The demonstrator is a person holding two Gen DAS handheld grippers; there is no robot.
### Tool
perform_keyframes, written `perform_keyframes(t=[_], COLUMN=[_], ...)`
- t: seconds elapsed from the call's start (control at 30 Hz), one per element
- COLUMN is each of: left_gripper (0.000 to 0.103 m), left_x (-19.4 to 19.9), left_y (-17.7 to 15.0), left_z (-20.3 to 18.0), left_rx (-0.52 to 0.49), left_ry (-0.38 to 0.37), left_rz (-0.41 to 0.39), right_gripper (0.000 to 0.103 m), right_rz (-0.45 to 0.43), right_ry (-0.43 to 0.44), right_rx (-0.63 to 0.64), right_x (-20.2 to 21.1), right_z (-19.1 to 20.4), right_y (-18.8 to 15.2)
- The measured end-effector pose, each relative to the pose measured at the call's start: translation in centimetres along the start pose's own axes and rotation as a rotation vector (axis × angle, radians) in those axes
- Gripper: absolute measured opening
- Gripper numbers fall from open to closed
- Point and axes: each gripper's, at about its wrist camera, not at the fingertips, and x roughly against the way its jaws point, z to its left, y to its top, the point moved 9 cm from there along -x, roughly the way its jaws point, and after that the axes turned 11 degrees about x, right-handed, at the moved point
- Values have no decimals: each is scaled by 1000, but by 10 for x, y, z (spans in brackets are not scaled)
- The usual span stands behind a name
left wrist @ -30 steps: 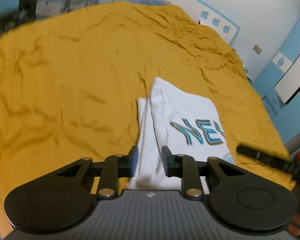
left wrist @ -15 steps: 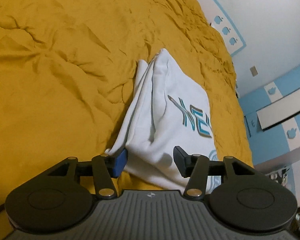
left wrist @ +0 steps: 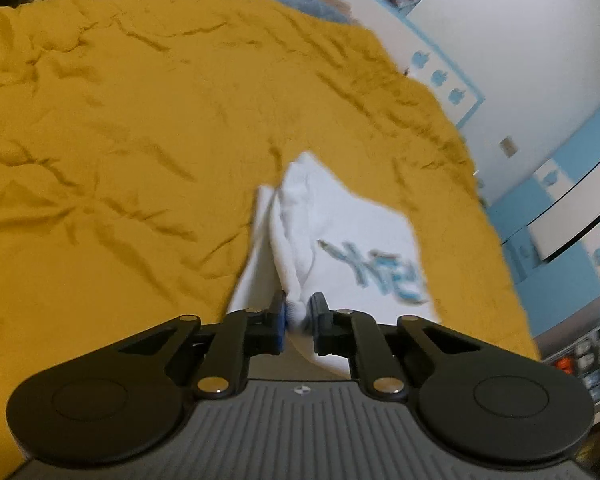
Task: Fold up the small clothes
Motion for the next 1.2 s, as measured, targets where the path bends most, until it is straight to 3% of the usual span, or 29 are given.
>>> perform_keyframes(t=[0.13,0.4,0.77,0.93,1.2], left_gripper=[13,19,22,22,23], left_x=[-17,-34,-10,9,9], left_y=[-14,-32,-39,-40,-21], left_z=[25,35,29,23,-16], left_rx=[19,-75,-101,-159,-245], left_ry=[80,179,225,306,229], left_rz=[54,82,85,79,2], right_gripper=[0,0,0,0,0], right_rz=[60,138,146,136,7], right_ry=[16,43,61,49,56], right_rx=[19,6,-19,-54,-101], right_x=[-8,-31,-23,-3,4], right_z=[6,7,1,-12,-28], right_y=[-13,-40,-41,-41,2])
